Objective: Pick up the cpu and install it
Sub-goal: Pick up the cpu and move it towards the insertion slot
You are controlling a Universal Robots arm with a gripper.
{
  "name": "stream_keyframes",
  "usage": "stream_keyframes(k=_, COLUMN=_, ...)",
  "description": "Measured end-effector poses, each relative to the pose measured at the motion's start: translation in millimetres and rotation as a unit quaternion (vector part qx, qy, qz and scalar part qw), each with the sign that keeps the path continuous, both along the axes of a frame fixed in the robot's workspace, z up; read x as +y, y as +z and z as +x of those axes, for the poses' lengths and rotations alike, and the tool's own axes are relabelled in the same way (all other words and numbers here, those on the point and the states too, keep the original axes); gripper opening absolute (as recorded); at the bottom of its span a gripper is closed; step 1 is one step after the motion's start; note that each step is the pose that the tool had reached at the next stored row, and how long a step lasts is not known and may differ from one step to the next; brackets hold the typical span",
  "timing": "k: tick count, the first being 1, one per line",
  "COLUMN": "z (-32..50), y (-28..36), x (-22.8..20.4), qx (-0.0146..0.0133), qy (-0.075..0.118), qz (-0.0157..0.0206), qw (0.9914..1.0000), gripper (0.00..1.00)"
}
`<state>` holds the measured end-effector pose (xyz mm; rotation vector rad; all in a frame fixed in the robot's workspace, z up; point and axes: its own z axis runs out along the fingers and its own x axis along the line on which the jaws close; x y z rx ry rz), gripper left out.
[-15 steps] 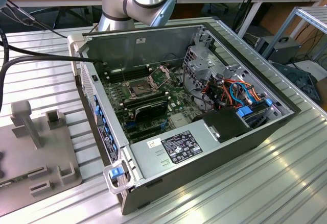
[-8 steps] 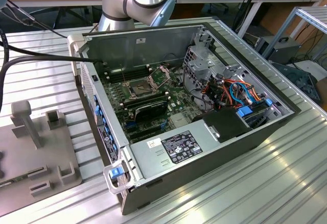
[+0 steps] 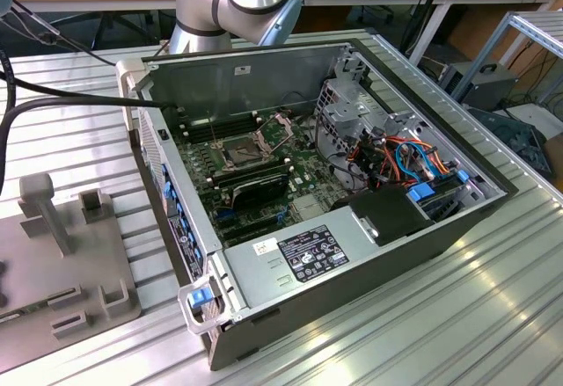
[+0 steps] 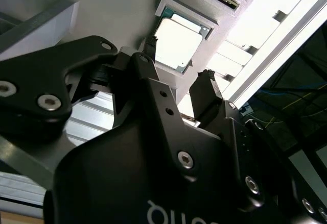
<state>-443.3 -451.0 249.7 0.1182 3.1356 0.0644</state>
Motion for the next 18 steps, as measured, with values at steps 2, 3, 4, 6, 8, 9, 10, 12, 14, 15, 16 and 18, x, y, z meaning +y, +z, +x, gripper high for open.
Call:
stream_keyframes(k=2, z=0.0, y=-0.4, x=0.0, qx=-0.0001, qy=0.0, qz=0.0, qw=1.0, gripper=0.54)
stream_keyframes(k=3, z=0.0, y=-0.9, x=0.0, qx=-0.0002, qy=0.0, qz=0.0001, qw=1.0, gripper=0.54)
stream_keyframes(k=4, z=0.0, y=-1.7, x=0.0, qx=-0.0001, qy=0.0, qz=0.0001, qw=1.0, gripper=0.54)
stream_keyframes(k=6, z=0.0, y=-2.8, x=0.0, qx=0.0, qy=0.0, qz=0.0, qw=1.0, gripper=0.54)
stream_keyframes(k=8, z=0.0, y=-5.5, x=0.0, qx=0.0, qy=0.0, qz=0.0, qw=1.0, gripper=0.54)
stream_keyframes(k=9, z=0.0, y=-7.9, x=0.0, qx=0.0, qy=0.0, qz=0.0, qw=1.0, gripper=0.54)
stream_keyframes(k=10, z=0.0, y=-9.7, x=0.0, qx=0.0, qy=0.0, qz=0.0, qw=1.0, gripper=0.54)
stream_keyframes(k=12, z=0.0, y=-12.8, x=0.0, qx=0.0, qy=0.0, qz=0.0, qw=1.0, gripper=0.54)
stream_keyframes(k=14, z=0.0, y=-14.2, x=0.0, qx=0.0, qy=0.0, qz=0.0, qw=1.0, gripper=0.54)
stream_keyframes(k=15, z=0.0, y=-14.2, x=0.0, qx=0.0001, qy=0.0, qz=-0.0001, qw=1.0, gripper=0.54)
stream_keyframes(k=16, z=0.0, y=-14.2, x=0.0, qx=0.0001, qy=0.0, qz=-0.0001, qw=1.0, gripper=0.54)
stream_keyframes(k=18, z=0.0, y=-14.5, x=0.0, qx=0.0, qy=0.0, qz=-0.0003, qw=1.0, gripper=0.54)
